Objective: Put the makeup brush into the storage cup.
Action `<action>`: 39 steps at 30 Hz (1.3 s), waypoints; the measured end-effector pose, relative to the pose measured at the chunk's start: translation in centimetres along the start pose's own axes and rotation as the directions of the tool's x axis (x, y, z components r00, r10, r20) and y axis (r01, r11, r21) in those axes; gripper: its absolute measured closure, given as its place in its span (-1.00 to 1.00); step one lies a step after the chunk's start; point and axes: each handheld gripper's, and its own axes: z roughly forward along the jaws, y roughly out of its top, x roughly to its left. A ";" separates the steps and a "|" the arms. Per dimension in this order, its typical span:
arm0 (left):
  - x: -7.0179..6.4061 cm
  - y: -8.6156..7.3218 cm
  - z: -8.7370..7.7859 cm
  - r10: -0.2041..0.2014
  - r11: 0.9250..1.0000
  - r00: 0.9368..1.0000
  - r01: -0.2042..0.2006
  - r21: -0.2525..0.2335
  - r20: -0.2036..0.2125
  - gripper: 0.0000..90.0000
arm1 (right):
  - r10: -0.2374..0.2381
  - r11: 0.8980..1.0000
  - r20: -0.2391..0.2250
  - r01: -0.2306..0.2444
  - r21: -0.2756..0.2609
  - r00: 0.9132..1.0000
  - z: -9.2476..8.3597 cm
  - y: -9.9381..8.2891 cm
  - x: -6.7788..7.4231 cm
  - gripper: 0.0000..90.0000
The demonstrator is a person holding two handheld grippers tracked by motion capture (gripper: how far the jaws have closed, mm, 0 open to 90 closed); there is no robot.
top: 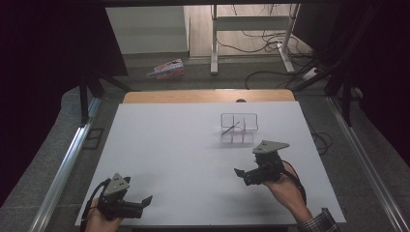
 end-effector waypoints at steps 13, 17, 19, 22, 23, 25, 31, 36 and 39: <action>0.0 0.0 0.0 0.002 1.000 1.000 -0.002 -0.003 0.001 -1.00 | -0.007 1.000 0.014 0.007 0.001 1.000 -1.3 -1.1 0.7 -1.00; 0.0 0.0 0.0 0.003 1.000 1.000 -0.003 -0.004 0.002 -1.00 | -0.010 1.000 0.015 0.010 0.001 1.000 -1.6 -1.4 0.8 -1.00; 0.0 0.0 0.0 0.004 1.000 1.000 -0.004 -0.005 0.003 -1.00 | -0.011 1.000 0.018 0.011 0.002 1.000 -1.8 -1.5 0.9 -1.00; 0.0 0.0 0.0 0.002 1.000 1.000 -0.002 -0.008 0.003 -1.00 | -0.012 1.000 0.021 0.012 0.001 1.000 -2.1 -1.8 1.0 -1.00; 0.0 0.0 0.0 0.001 1.000 1.000 -0.001 -0.009 0.002 -1.00 | -0.008 1.000 0.021 0.008 0.002 1.000 -2.1 -1.8 1.0 -1.00; 0.0 0.0 0.0 0.002 1.000 1.000 -0.002 -0.009 0.002 -1.00 | -0.010 1.000 0.023 0.010 0.001 1.000 -2.3 -2.0 1.1 -1.00; -0.1 0.0 0.1 0.005 1.000 1.000 -0.005 -0.005 0.004 -1.00 | -0.016 1.000 0.030 0.016 0.001 0.999 -2.7 -2.4 1.3 -1.00; -0.1 0.0 0.0 0.006 1.000 1.000 -0.006 -0.008 0.005 -1.00 | -0.021 1.000 0.034 0.021 0.004 0.999 -2.9 -2.8 1.4 -1.00; -0.1 0.0 0.0 0.006 1.000 1.000 -0.006 -0.010 0.004 -1.00 | -0.023 1.000 0.035 0.023 0.003 0.999 -3.1 -3.1 1.5 -1.00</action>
